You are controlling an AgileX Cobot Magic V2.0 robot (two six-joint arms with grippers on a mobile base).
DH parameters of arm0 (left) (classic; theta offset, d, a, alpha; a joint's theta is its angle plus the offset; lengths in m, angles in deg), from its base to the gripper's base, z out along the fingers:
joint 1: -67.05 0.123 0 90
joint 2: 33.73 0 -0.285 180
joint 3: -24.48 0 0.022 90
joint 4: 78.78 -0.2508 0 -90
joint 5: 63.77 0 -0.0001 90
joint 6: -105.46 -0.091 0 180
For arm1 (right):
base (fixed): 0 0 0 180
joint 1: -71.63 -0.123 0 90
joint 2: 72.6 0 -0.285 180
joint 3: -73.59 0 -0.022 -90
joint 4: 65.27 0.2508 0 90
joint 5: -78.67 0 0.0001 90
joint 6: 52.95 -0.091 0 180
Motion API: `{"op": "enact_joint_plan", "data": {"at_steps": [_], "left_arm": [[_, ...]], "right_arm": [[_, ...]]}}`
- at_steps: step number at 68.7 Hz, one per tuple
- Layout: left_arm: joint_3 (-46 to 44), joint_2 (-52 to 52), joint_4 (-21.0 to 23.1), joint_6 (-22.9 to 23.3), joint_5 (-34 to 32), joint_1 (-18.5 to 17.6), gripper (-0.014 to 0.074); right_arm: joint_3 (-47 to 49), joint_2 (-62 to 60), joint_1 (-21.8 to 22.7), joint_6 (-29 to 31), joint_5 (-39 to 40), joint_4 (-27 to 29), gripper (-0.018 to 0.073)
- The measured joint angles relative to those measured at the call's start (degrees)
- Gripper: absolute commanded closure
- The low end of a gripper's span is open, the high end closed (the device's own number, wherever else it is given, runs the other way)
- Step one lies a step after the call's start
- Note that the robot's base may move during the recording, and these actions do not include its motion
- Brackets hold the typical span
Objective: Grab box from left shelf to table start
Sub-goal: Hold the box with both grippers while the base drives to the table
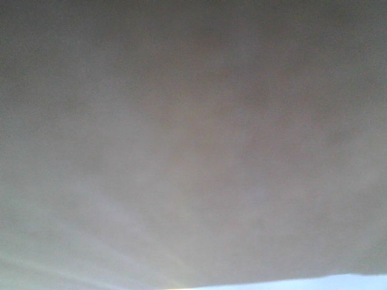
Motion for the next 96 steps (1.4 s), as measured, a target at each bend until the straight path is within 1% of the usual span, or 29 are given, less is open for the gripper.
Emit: {"op": "enact_joint_plan", "data": {"at_steps": [96], "left_arm": [[0.0, 0.0, 0.0, 0.0, 0.0, -0.15, 0.0689]], "right_arm": [[0.0, 0.0, 0.0, 0.0, 0.0, 0.0, 0.0501]]}}
